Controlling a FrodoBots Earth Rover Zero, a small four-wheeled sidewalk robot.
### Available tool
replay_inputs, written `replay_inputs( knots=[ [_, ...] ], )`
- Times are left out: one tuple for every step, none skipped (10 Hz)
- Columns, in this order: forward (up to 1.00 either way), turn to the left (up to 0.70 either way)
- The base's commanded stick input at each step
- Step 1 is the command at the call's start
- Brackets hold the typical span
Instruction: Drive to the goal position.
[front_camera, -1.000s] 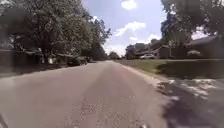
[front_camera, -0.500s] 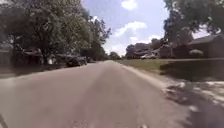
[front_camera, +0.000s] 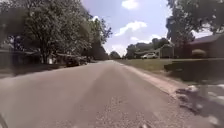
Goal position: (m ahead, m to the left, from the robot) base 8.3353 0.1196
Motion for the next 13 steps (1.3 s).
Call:
replay_inputs(
  knots=[
    [0.70,0.00],
    [0.70,0.00],
    [0.70,0.00],
    [0.70,0.00],
    [0.70,0.00],
    [0.70,0.00],
    [0.70,0.00],
    [0.70,0.00],
    [0.70,0.00],
    [0.70,0.00],
    [0.70,0.00],
    [0.70,0.00],
    [0.70,0.00]
  ],
)
